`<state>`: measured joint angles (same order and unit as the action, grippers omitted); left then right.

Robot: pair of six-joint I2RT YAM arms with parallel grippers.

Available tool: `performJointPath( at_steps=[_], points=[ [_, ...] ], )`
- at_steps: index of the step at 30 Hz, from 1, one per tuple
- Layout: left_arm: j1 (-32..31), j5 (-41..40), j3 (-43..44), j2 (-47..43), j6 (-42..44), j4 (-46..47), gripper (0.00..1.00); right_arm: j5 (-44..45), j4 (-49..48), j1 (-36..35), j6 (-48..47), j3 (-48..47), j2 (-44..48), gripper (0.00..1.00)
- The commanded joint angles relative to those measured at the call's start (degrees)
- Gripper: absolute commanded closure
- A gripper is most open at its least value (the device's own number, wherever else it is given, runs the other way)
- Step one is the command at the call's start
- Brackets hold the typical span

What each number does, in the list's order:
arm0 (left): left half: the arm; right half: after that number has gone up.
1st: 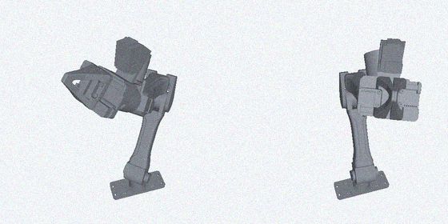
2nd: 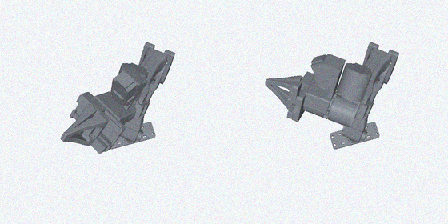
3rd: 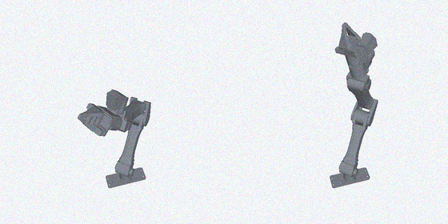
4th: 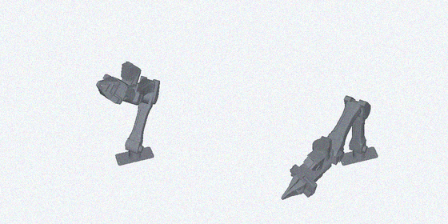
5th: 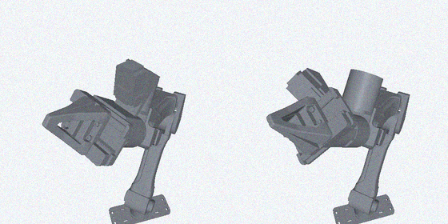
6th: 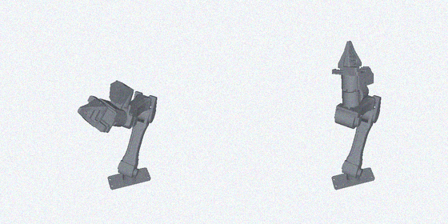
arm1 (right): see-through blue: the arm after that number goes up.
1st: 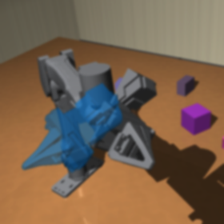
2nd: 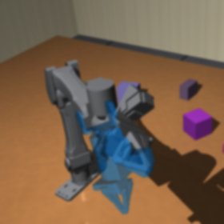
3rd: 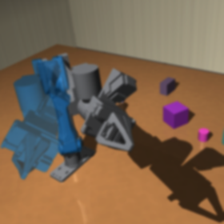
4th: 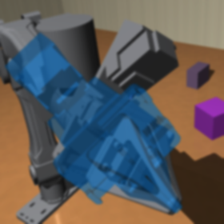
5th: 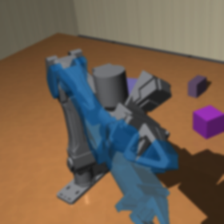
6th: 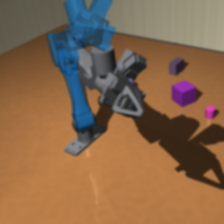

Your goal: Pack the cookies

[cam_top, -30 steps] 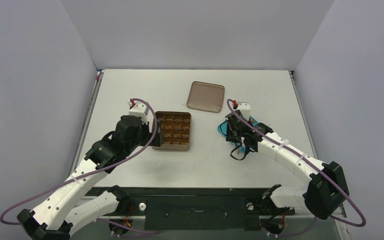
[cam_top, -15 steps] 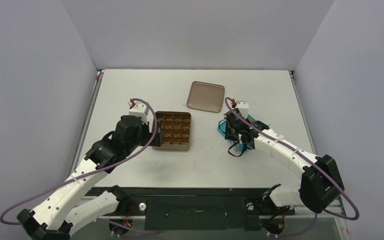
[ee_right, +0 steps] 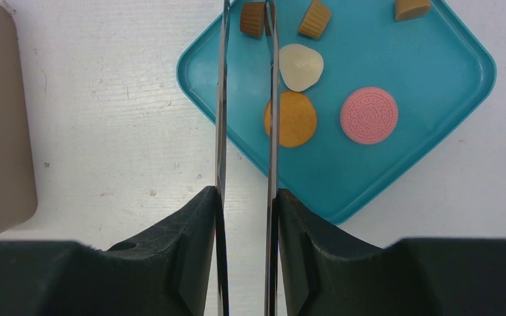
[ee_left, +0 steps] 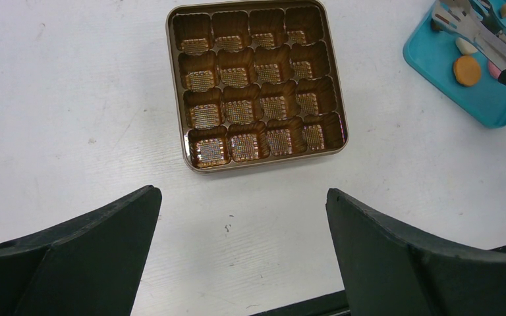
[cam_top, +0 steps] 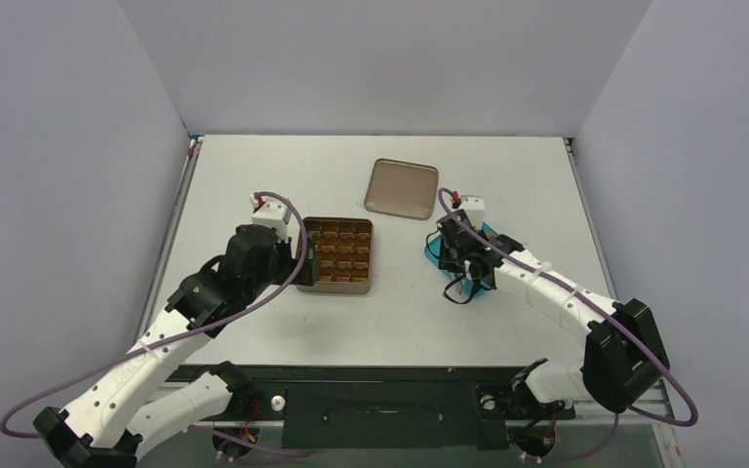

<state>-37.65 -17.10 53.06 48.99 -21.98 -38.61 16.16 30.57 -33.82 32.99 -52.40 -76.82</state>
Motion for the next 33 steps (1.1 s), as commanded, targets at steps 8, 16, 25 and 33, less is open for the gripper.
performJointPath(
  at_steps=[8, 16, 25, 33],
  points=[
    [0.39, 0.14, -0.09, 0.04, 0.47, 1.31, 0.04, 2.90, -1.63, 0.21, -0.80, 0.96, -1.25, 0.67],
    [0.45, 0.12, -0.12, 0.05, 0.49, 1.34, 0.03, 2.94, -2.07, 0.26, -0.71, 2.09, -0.87, 0.69],
    [0.43, -0.03, -0.10, 0.14, 0.51, 1.32, 0.03, 2.74, -2.08, 0.09, -0.99, 1.59, -0.76, 0.79],
    [0.40, -0.08, -0.13, 0.07, 0.44, 1.17, 0.03, 6.16, 1.89, -2.19, -2.08, -1.83, 1.10, 0.88]
  ],
)
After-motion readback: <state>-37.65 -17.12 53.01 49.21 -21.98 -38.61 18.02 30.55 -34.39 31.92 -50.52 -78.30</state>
